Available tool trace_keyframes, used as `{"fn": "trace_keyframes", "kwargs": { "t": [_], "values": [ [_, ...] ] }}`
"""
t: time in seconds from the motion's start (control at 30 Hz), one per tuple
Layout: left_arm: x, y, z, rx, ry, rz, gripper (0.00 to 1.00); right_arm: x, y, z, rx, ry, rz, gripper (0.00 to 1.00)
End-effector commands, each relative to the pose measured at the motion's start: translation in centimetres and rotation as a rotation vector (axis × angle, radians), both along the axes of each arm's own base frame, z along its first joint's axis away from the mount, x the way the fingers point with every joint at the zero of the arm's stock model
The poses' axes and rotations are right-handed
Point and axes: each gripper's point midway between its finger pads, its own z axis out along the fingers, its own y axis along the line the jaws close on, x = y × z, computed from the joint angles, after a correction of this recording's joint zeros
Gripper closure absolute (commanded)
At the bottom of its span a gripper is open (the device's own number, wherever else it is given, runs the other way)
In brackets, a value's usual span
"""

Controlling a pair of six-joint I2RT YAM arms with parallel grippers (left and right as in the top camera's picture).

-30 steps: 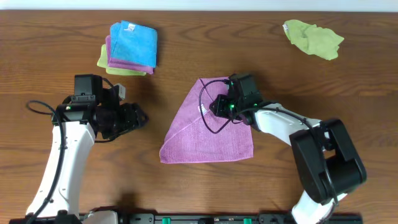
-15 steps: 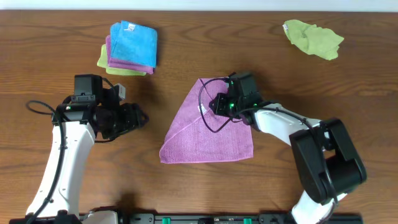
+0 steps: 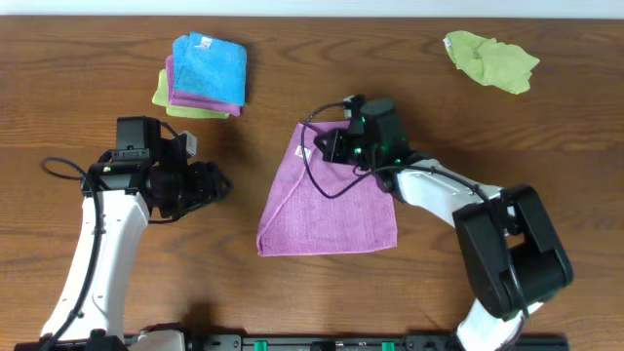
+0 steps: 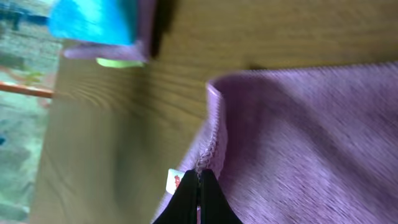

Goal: Fold the cloth
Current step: 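Drag the top corner up and right with the right gripper to square the cloth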

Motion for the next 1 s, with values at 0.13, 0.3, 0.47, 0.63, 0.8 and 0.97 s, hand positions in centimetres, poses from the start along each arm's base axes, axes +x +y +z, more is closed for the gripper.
{"fn": "trace_keyframes", "kwargs": {
  "t": [0.13, 0.3, 0.47, 0.63, 0.8, 0.97],
  "values": [
    [0.4, -0.1, 1.0, -0.01, -0.036, -0.012, 0.34, -0.2, 4.0, 2.4, 0.015, -0.062, 0.041, 0.99],
    [0.4, -0.2, 1.1, -0.02, -0.036, -0.015, 0.35, -0.6, 5.9, 2.0, -0.008, -0.083, 0.05, 0.99],
    [0.4, -0.2, 1.1, -0.02, -0.035, -0.015, 0.36, 0.1, 7.7, 1.4, 0.0, -0.101, 0.062, 0.99],
    [0.4, -0.2, 1.1, -0.02, -0.035, -0.015, 0.36, 1.4, 10.1, 0.6, 0.007, -0.1, 0.082, 0.99],
    [0.0, -0.3, 1.0, -0.021, -0.017, -0.015, 0.36, 2.7, 11.8, 0.0, 0.009, -0.101, 0.093, 0.99],
    [0.0, -0.3, 1.0, -0.021, -0.015, -0.015, 0.36, 3.2, 12.8, -0.1, 0.015, -0.11, 0.102, 0.87]
  ]
}}
